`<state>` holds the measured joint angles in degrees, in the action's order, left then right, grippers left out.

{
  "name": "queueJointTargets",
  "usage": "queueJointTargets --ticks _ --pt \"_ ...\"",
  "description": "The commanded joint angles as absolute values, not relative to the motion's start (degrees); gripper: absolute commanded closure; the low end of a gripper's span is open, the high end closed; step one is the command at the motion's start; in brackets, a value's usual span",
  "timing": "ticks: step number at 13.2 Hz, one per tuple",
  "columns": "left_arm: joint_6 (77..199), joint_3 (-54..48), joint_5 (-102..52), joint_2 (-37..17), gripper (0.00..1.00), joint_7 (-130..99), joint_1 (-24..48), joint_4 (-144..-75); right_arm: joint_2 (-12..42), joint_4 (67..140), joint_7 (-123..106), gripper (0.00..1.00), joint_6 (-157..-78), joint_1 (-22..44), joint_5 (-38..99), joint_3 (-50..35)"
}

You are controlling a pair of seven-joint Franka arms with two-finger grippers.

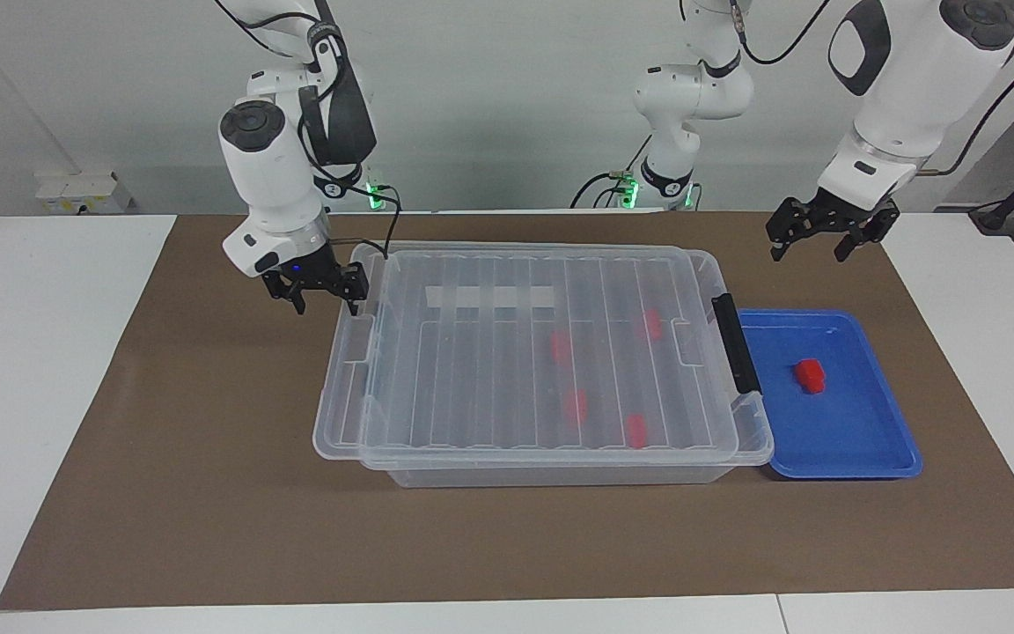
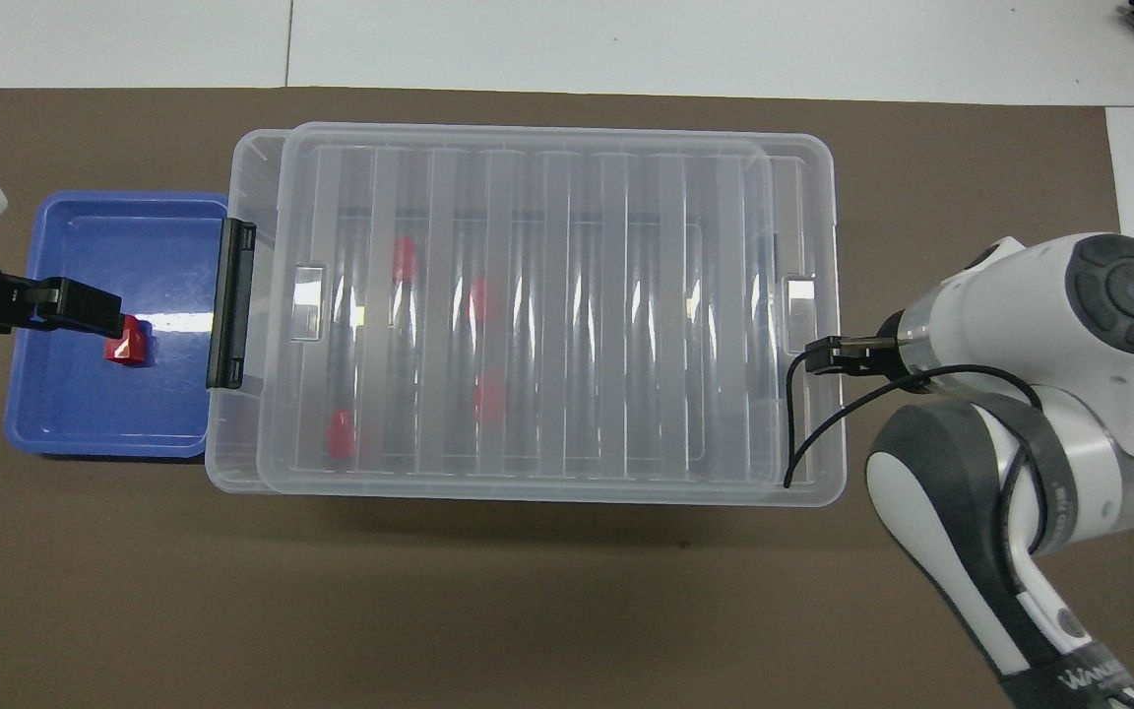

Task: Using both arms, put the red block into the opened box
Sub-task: 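Slide the clear lid away from the blue tray with the right gripper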

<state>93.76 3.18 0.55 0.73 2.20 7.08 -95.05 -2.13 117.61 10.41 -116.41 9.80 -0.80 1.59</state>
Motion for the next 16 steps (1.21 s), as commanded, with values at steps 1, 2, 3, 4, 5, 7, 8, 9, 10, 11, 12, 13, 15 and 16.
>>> queueJointTargets --ticks 1,2,3,4,5,7,8,9,10,11,12,13,15,16 --pt "93.95 3.08 0.97 1.67 0.0 2.29 6.77 -95.71 -4.13 120.23 1.09 0.11 -116.54 4.85 -0.7 1.32" --pt "94.22 3.16 1.31 1.58 0.0 2.2 6.68 -95.63 -4.04 120.06 -2.34 0.11 -116.72 2.83 -0.7 1.32" --pt "93.96 3.16 1.32 1.67 0.0 2.02 5.72 -95.63 -4.04 120.06 -4.46 0.11 -116.72 1.42 -0.7 1.32" --pt "93.0 3.08 1.32 1.93 0.0 1.93 4.32 -95.8 -4.04 119.97 -6.74 0.11 -116.89 -0.07 -0.7 1.32" --pt "92.73 3.08 1.32 2.89 0.0 1.85 3.87 -96.67 -3.96 119.97 -9.2 0.11 -117.24 -1.39 -0.7 1.32" --pt "94.21 3.08 1.41 3.08 0.0 2.9 1.51 -97.12 -3.52 119.53 -13.43 0.11 -117.68 -4.03 -0.7 1.41" --pt "97.44 3.08 1.41 3.25 0.0 3.42 1.06 -98.86 -3.43 119.36 -14.67 0.11 -118.47 -4.48 -0.7 1.41" --pt "100.86 3.08 1.41 3.51 0.0 3.6 -0.08 -101.4 -3.34 119.36 -15.9 0.11 -119.26 -5.0 -0.7 1.41" --pt "103.6 3.16 1.41 2.82 0.0 3.86 -0.44 -102.47 -3.25 119.36 -17.21 0.11 -119.35 -5.97 -0.79 1.41" --pt "105.71 3.08 1.41 1.16 0.0 5.0 -1.83 -102.48 -3.25 119.36 -17.84 0.11 -119.7 -6.67 -0.97 1.41" --pt "108.08 3.08 1.41 -1.64 0.0 7.18 -2.63 -102.48 -3.16 119.27 -18.45 0.11 -119.79 -7.03 -1.05 1.41" --pt "110.89 3.08 1.41 -3.58 0.0 9.12 -2.98 -102.92 -3.16 119.18 -18.63 0.1 -119.79 -6.94 -1.23 1.41" --pt "119.66 3.08 1.41 -5.01 0.0 9.93 -4.57 -108.68 -3.08 119.09 -18.55 0.1 -119.71 -7.03 -1.32 1.41" --pt "125.54 3.08 1.41 -4.75 0.0 10.98 -5.01 -113.59 -3.08 119.0 -18.63 0.09 -119.71 -7.12 -1.41 1.49"
